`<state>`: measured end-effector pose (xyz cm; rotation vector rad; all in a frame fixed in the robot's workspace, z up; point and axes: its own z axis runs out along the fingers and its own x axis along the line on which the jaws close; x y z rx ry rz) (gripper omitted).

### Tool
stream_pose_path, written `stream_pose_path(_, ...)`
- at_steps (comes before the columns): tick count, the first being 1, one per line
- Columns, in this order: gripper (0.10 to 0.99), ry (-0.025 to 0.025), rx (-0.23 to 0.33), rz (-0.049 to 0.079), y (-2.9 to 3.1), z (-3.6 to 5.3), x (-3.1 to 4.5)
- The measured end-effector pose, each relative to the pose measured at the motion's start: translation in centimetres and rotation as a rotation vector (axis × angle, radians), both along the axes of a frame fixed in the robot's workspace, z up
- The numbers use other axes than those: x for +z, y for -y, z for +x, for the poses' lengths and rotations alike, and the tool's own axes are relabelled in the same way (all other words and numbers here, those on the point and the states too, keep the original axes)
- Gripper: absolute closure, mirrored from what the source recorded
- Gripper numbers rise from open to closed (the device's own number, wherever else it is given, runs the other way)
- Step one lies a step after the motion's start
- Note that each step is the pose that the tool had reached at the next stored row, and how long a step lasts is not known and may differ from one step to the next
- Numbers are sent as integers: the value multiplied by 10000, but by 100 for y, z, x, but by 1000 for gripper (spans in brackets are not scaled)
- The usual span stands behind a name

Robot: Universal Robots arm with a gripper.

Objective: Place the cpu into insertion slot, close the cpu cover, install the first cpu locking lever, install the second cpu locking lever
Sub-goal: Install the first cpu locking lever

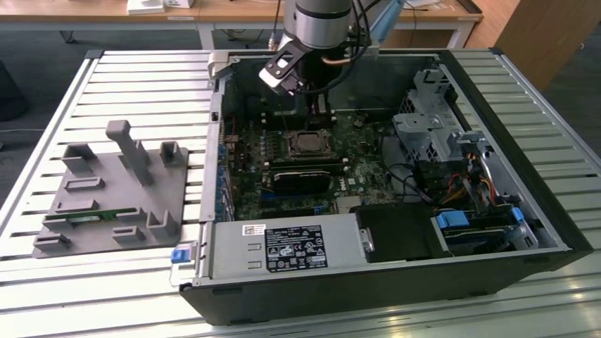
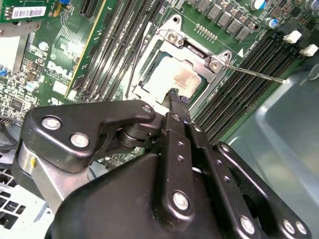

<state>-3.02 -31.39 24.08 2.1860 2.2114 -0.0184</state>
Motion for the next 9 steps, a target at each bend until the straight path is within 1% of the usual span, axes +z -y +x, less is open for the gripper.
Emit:
stream_pose_path(3,980,0,0,0,0,0,35)
stream_pose_path(9,980,0,-1,0,0,0,156)
